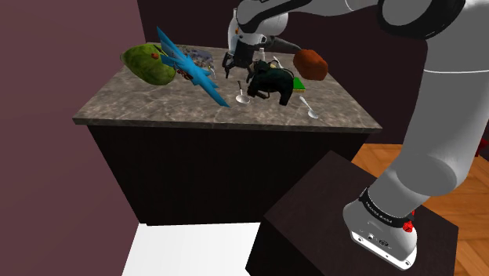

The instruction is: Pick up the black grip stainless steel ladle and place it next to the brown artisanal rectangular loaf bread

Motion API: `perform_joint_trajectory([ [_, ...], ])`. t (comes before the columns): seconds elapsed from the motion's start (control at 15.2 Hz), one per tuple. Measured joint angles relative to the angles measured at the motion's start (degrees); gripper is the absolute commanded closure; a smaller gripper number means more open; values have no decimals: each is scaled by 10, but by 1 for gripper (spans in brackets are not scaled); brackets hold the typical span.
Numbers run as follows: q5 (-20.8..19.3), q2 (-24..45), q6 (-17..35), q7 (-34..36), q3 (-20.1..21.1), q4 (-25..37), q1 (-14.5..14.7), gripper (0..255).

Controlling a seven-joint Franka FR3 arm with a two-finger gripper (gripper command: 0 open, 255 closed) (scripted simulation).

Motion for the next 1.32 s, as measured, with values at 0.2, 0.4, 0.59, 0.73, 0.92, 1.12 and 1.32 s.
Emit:
perform_joint_trajectory([
  [0.2,-8,16,7,5,-3,18,8,0],
  [0.4,-4,11,34,-5,-7,9,8,0],
  [0.59,-9,1,36,-5,-8,-7,10,0],
  [0.73,-11,-4,39,-5,-7,-15,11,0],
  [0.92,-12,13,21,-6,-10,11,6,255],
  [1.12,-12,23,19,-11,-11,28,3,255],
  [1.32,-12,33,2,-12,-13,47,0,255],
])
